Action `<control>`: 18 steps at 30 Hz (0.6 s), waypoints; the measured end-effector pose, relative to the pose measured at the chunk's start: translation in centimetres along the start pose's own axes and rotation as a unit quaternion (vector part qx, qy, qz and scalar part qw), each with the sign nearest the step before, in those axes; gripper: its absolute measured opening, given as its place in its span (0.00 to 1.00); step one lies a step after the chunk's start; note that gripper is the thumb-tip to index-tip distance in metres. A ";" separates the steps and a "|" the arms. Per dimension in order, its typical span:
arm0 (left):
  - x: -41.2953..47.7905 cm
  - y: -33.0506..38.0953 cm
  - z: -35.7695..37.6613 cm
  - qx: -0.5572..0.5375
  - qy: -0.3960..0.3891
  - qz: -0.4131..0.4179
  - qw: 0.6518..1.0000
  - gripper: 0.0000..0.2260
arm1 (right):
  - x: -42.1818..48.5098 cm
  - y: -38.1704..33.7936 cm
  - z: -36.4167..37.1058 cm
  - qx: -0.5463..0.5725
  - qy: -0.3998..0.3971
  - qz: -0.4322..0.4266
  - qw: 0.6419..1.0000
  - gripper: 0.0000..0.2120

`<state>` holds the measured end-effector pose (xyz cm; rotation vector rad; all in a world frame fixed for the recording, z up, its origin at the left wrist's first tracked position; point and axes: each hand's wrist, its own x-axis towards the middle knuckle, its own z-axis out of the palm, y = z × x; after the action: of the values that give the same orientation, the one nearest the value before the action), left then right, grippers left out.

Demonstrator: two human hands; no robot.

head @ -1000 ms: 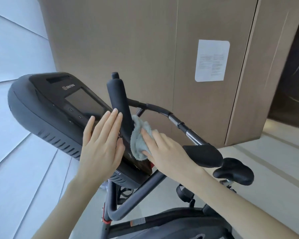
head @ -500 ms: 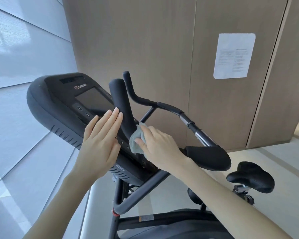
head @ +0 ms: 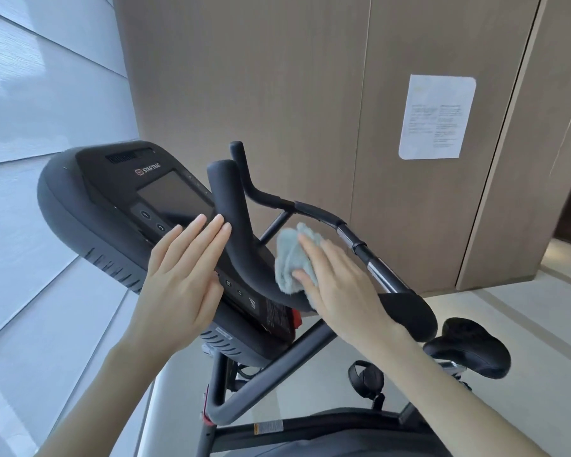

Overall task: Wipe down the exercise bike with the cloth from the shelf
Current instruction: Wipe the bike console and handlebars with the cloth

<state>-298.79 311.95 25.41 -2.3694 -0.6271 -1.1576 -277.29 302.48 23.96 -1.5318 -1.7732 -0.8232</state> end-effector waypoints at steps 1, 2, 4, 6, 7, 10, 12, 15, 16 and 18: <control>0.2 0.0 -0.3 -0.007 0.014 -0.006 1.000 0.24 | 1.8 -0.4 -0.1 0.081 0.012 0.033 0.996 0.24; 0.3 0.0 -0.6 -0.013 0.028 -0.013 0.999 0.24 | 3.7 -0.9 -0.1 0.169 0.017 0.070 0.983 0.24; 0.5 -0.2 -1.3 -0.021 0.052 -0.030 0.998 0.24 | 7.4 -2.2 0.6 0.300 0.000 0.128 0.945 0.24; 0.4 -0.7 -2.0 -0.026 0.067 -0.050 0.996 0.24 | 9.9 -3.6 1.9 0.382 -0.026 0.156 0.910 0.25; 0.2 -1.0 -2.2 -0.027 0.072 -0.056 0.995 0.25 | 10.6 -4.3 2.4 0.427 -0.034 0.165 0.889 0.25; -0.1 -1.5 -2.4 -0.030 0.077 -0.058 0.995 0.24 | 11.0 -5.2 3.4 0.501 -0.028 0.175 0.847 0.24; -0.2 -1.6 -2.3 -0.032 0.074 -0.056 0.995 0.24 | 10.3 -4.7 3.6 0.487 -0.043 0.170 0.855 0.23; -0.3 -1.5 -1.9 -0.039 0.076 -0.056 0.995 0.24 | 8.4 -4.1 3.5 0.418 -0.100 0.178 0.885 0.22; -0.3 -1.5 -1.8 -0.041 0.077 -0.057 0.995 0.24 | 7.6 -4.0 3.5 0.395 -0.117 0.172 0.895 0.21; -0.1 -1.2 -1.5 -0.045 0.078 -0.058 0.994 0.24 | 6.0 -3.8 3.0 0.328 -0.147 0.148 0.922 0.20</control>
<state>-300.47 312.12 26.32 -2.3134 -0.6801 -1.4333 -281.91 307.99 26.83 -1.4378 -1.7091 0.1640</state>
